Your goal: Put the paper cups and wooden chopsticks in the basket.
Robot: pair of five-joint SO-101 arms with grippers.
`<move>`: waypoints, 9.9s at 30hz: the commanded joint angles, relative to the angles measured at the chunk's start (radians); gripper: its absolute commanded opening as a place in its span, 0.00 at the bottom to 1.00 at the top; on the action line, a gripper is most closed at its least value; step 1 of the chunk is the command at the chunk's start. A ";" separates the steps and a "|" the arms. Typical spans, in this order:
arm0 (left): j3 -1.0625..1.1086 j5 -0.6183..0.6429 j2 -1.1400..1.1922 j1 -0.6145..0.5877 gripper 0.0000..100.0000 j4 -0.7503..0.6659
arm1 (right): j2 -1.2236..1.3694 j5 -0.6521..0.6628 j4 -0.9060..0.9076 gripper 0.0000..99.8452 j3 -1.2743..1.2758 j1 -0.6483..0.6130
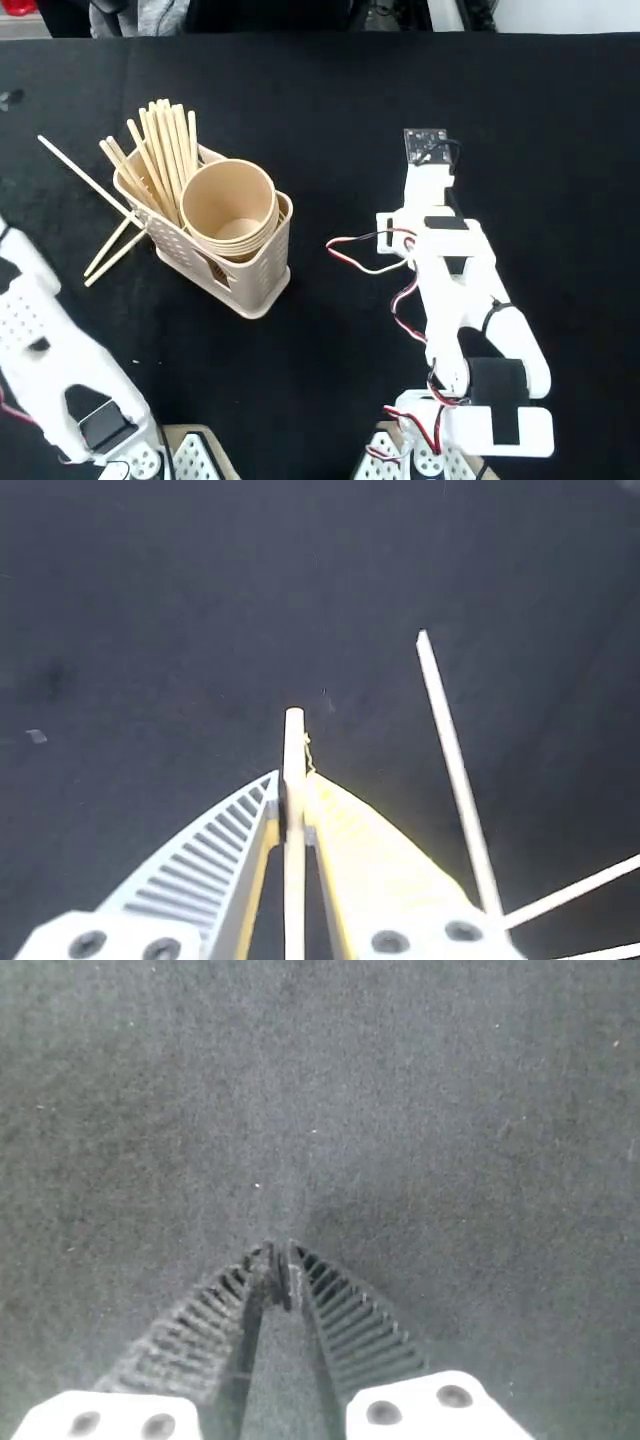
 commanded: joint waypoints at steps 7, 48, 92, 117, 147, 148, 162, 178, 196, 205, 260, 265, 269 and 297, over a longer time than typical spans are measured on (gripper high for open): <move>0.699 0.132 -1.020 0.124 0.03 -0.083 | -0.022 -0.002 -0.020 0.01 -0.004 -0.014; 2.060 0.290 -1.605 0.493 0.03 -1.533 | -0.022 -0.002 -0.020 0.01 -0.005 -0.012; 0.200 0.310 0.037 0.213 0.18 -0.353 | -0.022 -0.002 -0.020 0.01 -0.005 -0.012; -0.038 0.333 0.606 0.193 0.03 -0.506 | -0.022 -0.002 -0.015 0.01 -0.005 -0.014; 0.170 0.129 -0.554 0.242 0.03 0.009 | -0.024 -0.002 -0.018 0.01 -0.005 -0.014; 0.225 0.133 -0.618 0.249 0.03 0.009 | -0.024 -0.002 -0.020 0.01 -0.005 -0.014; 1.036 0.133 -1.386 0.314 0.03 -0.344 | -0.024 -0.002 -0.018 0.01 -0.001 -0.014; 2.256 0.180 -2.012 0.567 0.03 -1.714 | -0.022 -0.002 -0.020 0.01 -0.001 -0.014; 2.089 0.371 -1.527 0.545 0.03 -1.712 | -0.022 -0.002 -0.020 0.01 -0.005 -0.014; 2.080 0.367 -1.519 0.575 0.03 -1.674 | -0.022 -0.002 -0.020 0.01 -0.004 -0.014; 1.730 -0.646 -0.867 0.028 0.13 -0.474 | -0.022 -0.002 -0.018 0.01 -0.005 -0.014; 1.897 -0.758 -0.865 0.001 0.14 -0.615 | -0.022 -0.002 -0.020 0.01 -0.005 -0.014; 1.946 -0.783 -0.867 0.059 0.14 -0.631 | -0.022 -0.002 -0.020 0.01 -0.005 -0.015; 2.259 -0.844 -0.723 0.208 0.14 -1.227 | -0.022 0.000 -0.020 0.01 -0.002 -0.025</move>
